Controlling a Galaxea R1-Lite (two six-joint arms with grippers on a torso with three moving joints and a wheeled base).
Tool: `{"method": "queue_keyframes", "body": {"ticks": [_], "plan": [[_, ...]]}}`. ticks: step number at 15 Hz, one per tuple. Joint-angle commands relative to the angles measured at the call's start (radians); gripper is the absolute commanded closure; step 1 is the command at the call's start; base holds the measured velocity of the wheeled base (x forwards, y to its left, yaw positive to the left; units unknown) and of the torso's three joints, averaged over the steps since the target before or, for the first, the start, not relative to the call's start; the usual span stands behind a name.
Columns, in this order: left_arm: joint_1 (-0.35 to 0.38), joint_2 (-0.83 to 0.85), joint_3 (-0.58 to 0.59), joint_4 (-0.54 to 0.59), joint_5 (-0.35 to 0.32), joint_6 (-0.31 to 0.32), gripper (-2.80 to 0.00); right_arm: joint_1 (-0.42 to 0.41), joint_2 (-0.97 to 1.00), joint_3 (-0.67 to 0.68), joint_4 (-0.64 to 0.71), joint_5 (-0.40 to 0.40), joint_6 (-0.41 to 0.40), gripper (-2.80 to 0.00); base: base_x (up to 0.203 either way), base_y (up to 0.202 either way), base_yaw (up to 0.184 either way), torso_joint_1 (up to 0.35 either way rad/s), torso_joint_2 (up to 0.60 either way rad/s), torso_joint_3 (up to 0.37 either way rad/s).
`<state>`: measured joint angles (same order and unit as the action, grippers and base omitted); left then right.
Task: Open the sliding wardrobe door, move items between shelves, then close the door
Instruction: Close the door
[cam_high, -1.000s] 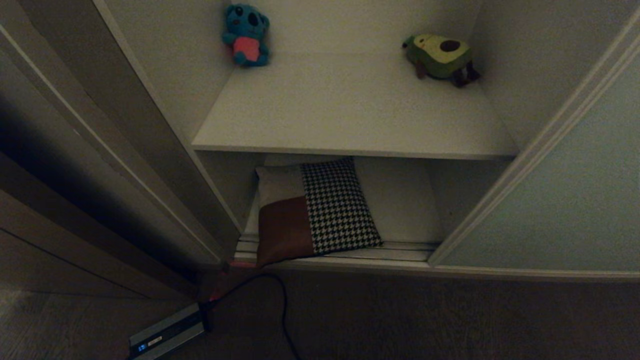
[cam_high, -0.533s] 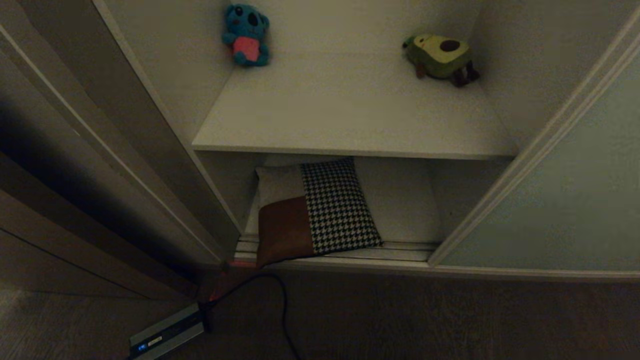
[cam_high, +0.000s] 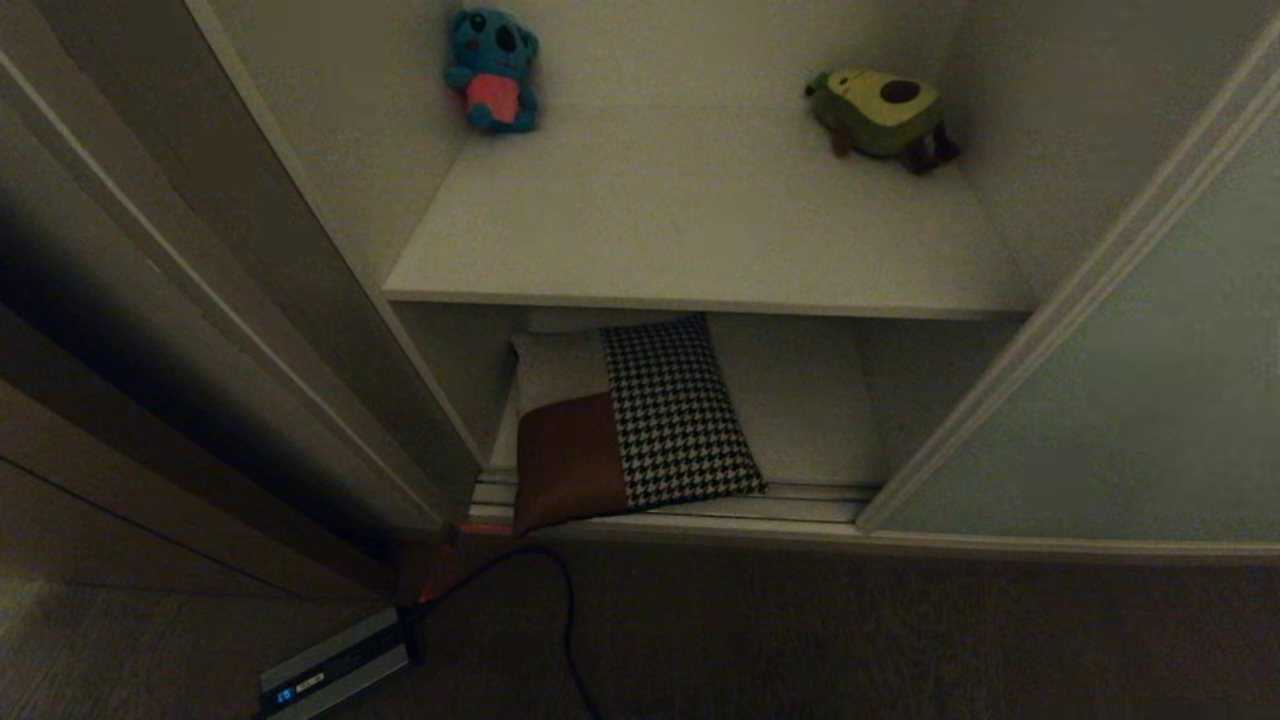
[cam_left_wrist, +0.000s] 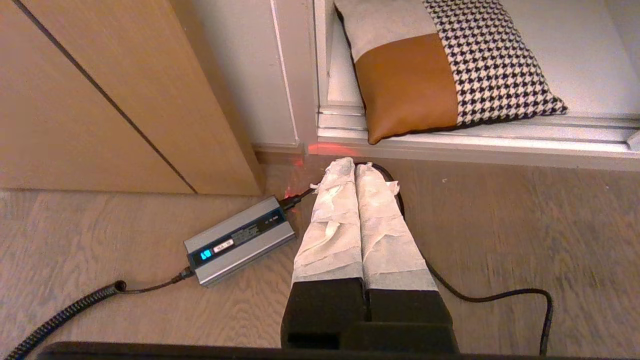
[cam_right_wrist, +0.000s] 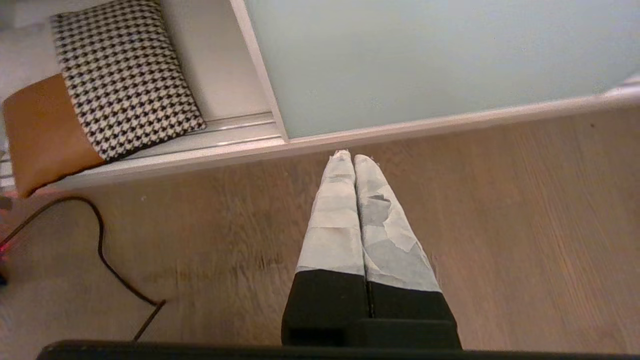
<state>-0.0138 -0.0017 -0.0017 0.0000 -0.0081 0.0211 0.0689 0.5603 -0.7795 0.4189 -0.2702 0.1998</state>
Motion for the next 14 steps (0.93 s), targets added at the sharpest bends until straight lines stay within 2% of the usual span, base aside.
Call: {"method": "queue_keyframes", "body": {"ticks": [1, 3, 5, 6, 7, 10, 11, 14], "plan": [[0.0, 0.002, 0.0, -0.001, 0.0, 0.0, 0.0, -0.075, 0.041, -0.019, 0.005, 0.042, -0.002, 0.0, 0.0, 0.0, 0.0, 0.0, 0.0, 0.0], [0.0, 0.002, 0.0, 0.0, 0.0, 0.0, 0.0, -0.244, 0.093, -0.054, 0.008, 0.247, -0.014, 0.0, 0.0, 0.0, 0.0, 0.0, 0.0, 0.0], [0.0, 0.002, 0.0, 0.0, 0.0, 0.0, 0.0, -0.407, 0.173, -0.119, 0.012, 0.56, -0.017, 0.0, 0.0, 0.0, 0.0, 0.0, 0.0, 0.0], [0.0, 0.002, 0.0, 0.0, 0.0, 0.0, 0.0, -0.441, 0.212, -0.164, 0.013, 0.685, -0.015, 0.0, 0.0, 0.0, 0.0, 0.0, 0.0, 0.0], [0.0, 0.002, 0.0, 0.0, 0.0, 0.0, 0.0, -0.451, 0.231, -0.189, 0.011, 0.767, -0.014, 0.0, 0.0, 0.0, 0.0, 0.0, 0.0, 0.0], [0.0, 0.002, 0.0, 0.0, 0.0, 0.0, 0.0, -0.445, 0.248, -0.188, -0.008, 0.938, -0.021, 0.0, 0.0, 0.0, 0.0, 0.0, 0.0, 0.0], [0.0, 0.002, 0.0, 0.0, 0.0, 0.0, 0.0, -0.448, 0.266, -0.185, -0.027, 0.973, -0.022, 0.0, 0.0, 0.0, 0.0, 0.0, 0.0, 0.0], [0.0, 0.002, 0.0, 0.0, 0.0, 0.0, 0.0, -0.476, 0.329, -0.187, -0.113, 0.991, -0.018, 0.0, 0.0, 0.0, 0.0, 0.0, 0.0, 0.0]]}}
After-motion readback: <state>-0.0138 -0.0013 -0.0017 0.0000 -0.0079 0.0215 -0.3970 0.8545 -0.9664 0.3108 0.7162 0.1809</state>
